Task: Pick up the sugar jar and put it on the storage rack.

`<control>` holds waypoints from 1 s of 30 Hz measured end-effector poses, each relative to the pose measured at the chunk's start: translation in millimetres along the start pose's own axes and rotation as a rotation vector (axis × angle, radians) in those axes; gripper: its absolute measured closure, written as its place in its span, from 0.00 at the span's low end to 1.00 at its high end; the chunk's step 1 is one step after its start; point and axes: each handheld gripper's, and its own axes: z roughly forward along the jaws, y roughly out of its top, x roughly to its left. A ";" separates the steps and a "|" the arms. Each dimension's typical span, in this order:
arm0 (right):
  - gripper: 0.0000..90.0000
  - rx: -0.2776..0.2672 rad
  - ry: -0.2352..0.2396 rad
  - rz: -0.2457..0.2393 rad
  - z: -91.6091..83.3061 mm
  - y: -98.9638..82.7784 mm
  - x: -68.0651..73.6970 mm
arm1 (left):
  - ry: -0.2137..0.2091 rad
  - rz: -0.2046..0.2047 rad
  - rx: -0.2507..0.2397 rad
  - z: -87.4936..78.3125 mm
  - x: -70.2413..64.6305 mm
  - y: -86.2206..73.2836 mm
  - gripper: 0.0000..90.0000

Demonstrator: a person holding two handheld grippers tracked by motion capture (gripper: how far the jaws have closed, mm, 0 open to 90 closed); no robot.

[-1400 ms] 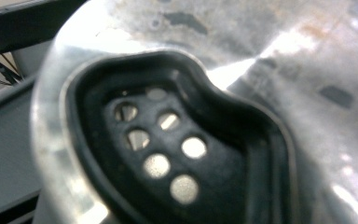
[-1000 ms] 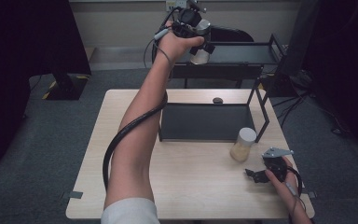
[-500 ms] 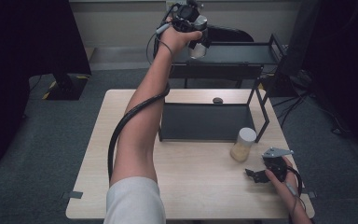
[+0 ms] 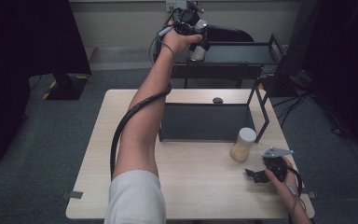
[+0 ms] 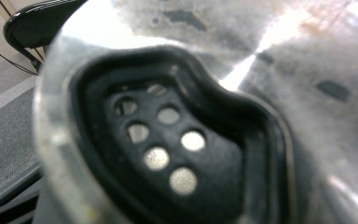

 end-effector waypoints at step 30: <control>0.00 -0.001 -0.001 -0.001 0.0 -0.1 0.0 | 0.037 -0.090 -0.071 -29.3 -16.4 -24.6 0.04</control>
